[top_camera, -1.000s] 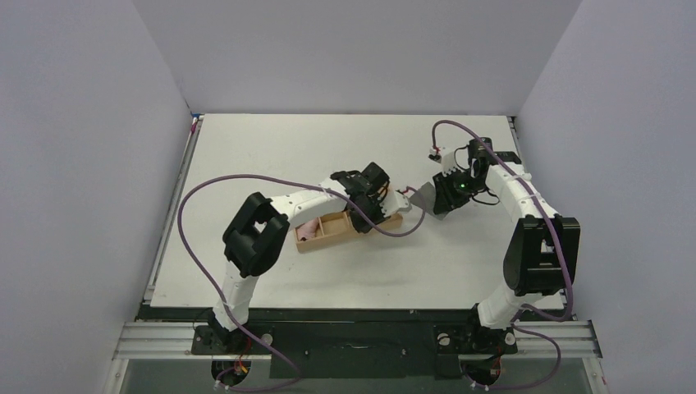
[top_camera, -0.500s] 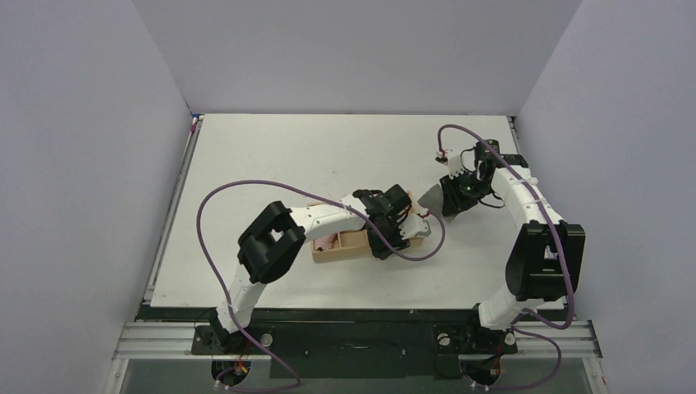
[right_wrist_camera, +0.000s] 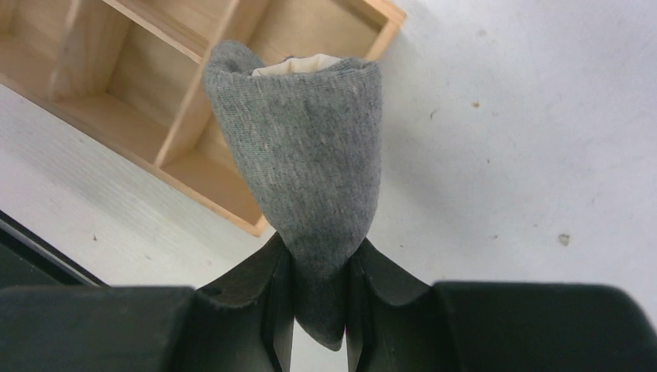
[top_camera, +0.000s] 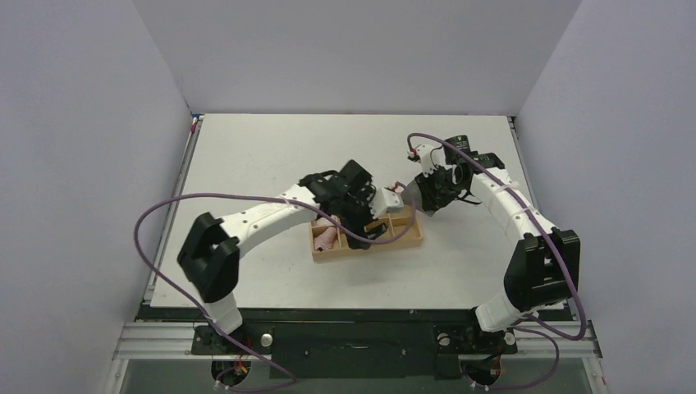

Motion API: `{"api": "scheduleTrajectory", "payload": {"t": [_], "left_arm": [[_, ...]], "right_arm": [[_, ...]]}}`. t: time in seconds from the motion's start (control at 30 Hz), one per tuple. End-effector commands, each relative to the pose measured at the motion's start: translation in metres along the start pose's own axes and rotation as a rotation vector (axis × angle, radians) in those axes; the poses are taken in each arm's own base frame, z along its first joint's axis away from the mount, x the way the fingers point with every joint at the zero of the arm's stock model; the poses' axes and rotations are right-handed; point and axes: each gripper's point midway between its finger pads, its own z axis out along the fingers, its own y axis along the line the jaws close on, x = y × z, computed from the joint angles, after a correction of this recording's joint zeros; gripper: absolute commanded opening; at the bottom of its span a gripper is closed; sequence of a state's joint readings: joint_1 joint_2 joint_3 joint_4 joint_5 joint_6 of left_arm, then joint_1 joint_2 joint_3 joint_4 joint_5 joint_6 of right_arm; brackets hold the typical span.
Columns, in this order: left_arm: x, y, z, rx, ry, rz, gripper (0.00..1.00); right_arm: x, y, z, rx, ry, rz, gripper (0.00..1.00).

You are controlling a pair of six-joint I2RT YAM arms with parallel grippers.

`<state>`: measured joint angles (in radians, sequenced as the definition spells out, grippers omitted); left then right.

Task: Roll the underwear
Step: Place the underwear in the storage box.

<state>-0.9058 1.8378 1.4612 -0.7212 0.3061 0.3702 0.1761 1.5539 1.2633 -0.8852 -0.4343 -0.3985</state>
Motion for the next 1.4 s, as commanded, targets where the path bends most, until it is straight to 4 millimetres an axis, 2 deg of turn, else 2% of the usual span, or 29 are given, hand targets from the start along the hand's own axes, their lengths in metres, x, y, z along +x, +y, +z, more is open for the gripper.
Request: {"api": "scheduleTrajectory", "payload": {"t": [0.0, 0.03, 0.07, 0.1, 0.13, 0.17, 0.2, 0.23, 0.27, 0.3, 0.33, 0.37, 0.47, 0.5, 0.63, 0.73, 0.97, 1.37], "left_arm": [[0.003, 0.02, -0.081, -0.023, -0.171, -0.05, 0.74], [0.013, 0.035, -0.093, -0.05, -0.183, -0.097, 0.74], [0.02, 0.035, -0.106, -0.05, -0.207, -0.117, 0.74], [0.032, 0.051, -0.119, -0.074, -0.227, -0.173, 0.74], [0.04, 0.053, -0.128, -0.087, -0.244, -0.204, 0.74], [0.052, 0.066, -0.14, -0.105, -0.266, -0.27, 0.74], [0.059, 0.069, -0.147, -0.115, -0.278, -0.297, 0.74], [0.072, 0.079, -0.156, -0.134, -0.29, -0.36, 0.74], [0.079, 0.083, -0.161, -0.144, -0.297, -0.392, 0.74], [0.091, 0.091, -0.169, -0.162, -0.305, -0.449, 0.74], [0.096, 0.094, -0.173, -0.17, -0.311, -0.476, 0.74], [0.106, 0.1, -0.181, -0.178, -0.322, -0.531, 0.74], [0.121, 0.105, -0.192, -0.173, -0.349, -0.609, 0.74], [0.127, 0.107, -0.196, -0.171, -0.364, -0.636, 0.74], [0.137, 0.11, -0.205, -0.19, -0.393, -0.672, 0.74], [0.135, 0.109, -0.209, -0.192, -0.408, -0.666, 0.75], [0.134, 0.107, -0.212, -0.176, -0.432, -0.669, 0.75], [0.138, 0.11, -0.221, -0.166, -0.474, -0.693, 0.75]], "right_arm": [[-0.048, 0.005, -0.021, 0.128, -0.129, -0.08, 0.0], [-0.055, 0.013, -0.019, 0.133, -0.136, -0.112, 0.0], [-0.058, 0.012, -0.019, 0.167, -0.138, -0.129, 0.0], [-0.062, 0.022, -0.016, 0.171, -0.137, -0.164, 0.0], [-0.067, 0.021, -0.016, 0.205, -0.14, -0.183, 0.0], [-0.07, 0.032, -0.011, 0.204, -0.136, -0.222, 0.0], [-0.074, 0.031, -0.01, 0.246, -0.134, -0.24, 0.0], [-0.078, 0.043, -0.004, 0.245, -0.124, -0.281, 0.0], [-0.08, 0.043, -0.003, 0.287, -0.114, -0.303, 0.0], [-0.084, 0.053, 0.003, 0.291, -0.103, -0.341, 0.0], [-0.086, 0.051, 0.003, 0.335, -0.089, -0.36, 0.0], [-0.089, 0.062, 0.01, 0.336, -0.079, -0.395, 0.0], [-0.095, 0.065, 0.016, 0.419, -0.051, -0.454, 0.0], [-0.098, 0.072, 0.022, 0.422, -0.043, -0.479, 0.0], [-0.107, 0.078, 0.033, 0.506, -0.005, -0.545, 0.0], [-0.112, 0.088, 0.046, 0.537, 0.02, -0.599, 0.0], [-0.122, 0.106, 0.062, 0.631, 0.067, -0.693, 0.0], [-0.116, 0.125, 0.086, 0.628, 0.153, -0.783, 0.0]]}}
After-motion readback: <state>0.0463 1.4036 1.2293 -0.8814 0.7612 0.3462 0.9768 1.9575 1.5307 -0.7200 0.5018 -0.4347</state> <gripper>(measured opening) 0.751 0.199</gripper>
